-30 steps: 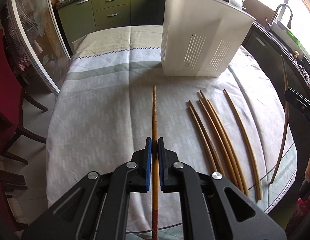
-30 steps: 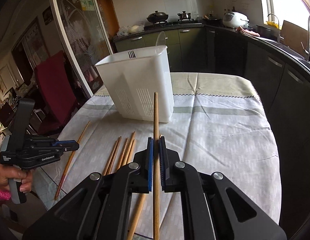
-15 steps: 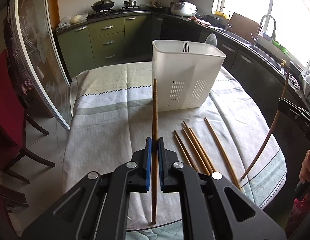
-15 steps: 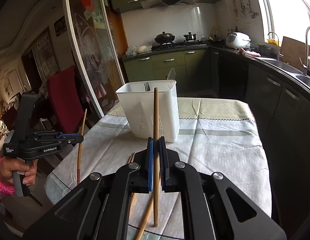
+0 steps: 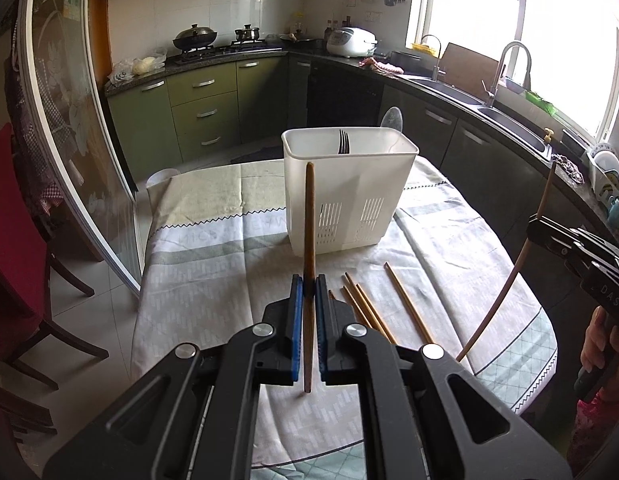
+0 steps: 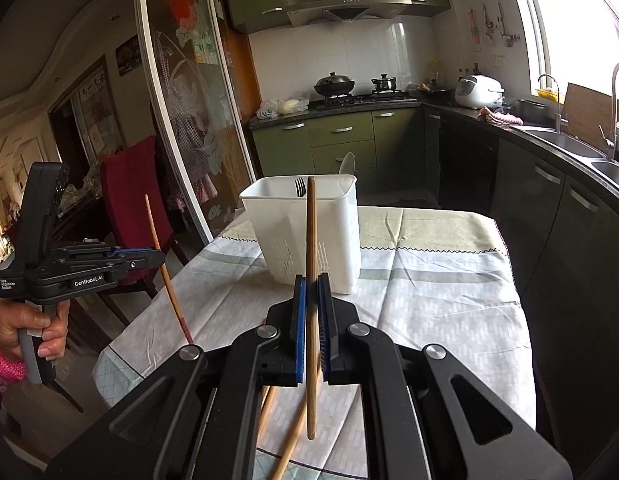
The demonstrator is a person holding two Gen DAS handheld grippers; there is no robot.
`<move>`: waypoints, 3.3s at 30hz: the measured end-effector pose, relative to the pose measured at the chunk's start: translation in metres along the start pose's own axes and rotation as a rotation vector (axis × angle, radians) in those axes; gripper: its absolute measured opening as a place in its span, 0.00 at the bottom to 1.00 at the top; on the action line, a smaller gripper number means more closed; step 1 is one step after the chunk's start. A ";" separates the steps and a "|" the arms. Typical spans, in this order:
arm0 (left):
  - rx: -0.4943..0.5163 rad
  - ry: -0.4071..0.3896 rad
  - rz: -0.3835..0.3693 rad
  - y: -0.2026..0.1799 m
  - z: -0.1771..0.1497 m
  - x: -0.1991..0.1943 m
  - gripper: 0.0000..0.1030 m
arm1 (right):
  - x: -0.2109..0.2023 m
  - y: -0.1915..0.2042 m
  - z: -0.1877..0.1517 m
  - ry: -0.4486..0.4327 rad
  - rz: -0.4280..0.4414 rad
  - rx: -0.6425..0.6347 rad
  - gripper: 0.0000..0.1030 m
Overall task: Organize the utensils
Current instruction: 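Raise both chopsticks upright over the basket and open both tools to drop them in, then lower the left tool and grasp another wooden chopstick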
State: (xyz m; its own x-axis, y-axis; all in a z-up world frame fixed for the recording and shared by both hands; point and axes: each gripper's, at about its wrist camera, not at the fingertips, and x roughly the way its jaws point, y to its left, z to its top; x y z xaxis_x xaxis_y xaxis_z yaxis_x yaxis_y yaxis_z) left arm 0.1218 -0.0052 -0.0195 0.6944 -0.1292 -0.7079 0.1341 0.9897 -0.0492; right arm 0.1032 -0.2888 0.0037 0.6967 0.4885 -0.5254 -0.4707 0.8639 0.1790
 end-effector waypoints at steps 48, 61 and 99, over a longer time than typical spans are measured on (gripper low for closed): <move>-0.178 -0.045 -0.025 0.032 0.159 0.076 0.06 | 0.142 -0.072 0.179 -0.024 0.005 0.262 0.08; -0.173 -0.057 -0.054 0.025 0.154 0.054 0.32 | 0.097 -0.054 0.154 -0.068 0.033 0.195 0.22; -0.286 0.459 -0.020 -0.014 -0.055 0.126 0.29 | 0.051 -0.058 -0.030 0.172 -0.018 0.106 0.53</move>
State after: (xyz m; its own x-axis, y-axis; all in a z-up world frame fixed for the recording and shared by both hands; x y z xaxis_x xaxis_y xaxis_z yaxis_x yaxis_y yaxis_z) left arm 0.1684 -0.0319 -0.1464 0.3047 -0.1720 -0.9368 -0.0976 0.9727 -0.2104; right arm 0.1501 -0.3175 -0.0582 0.5975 0.4523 -0.6621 -0.3928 0.8850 0.2500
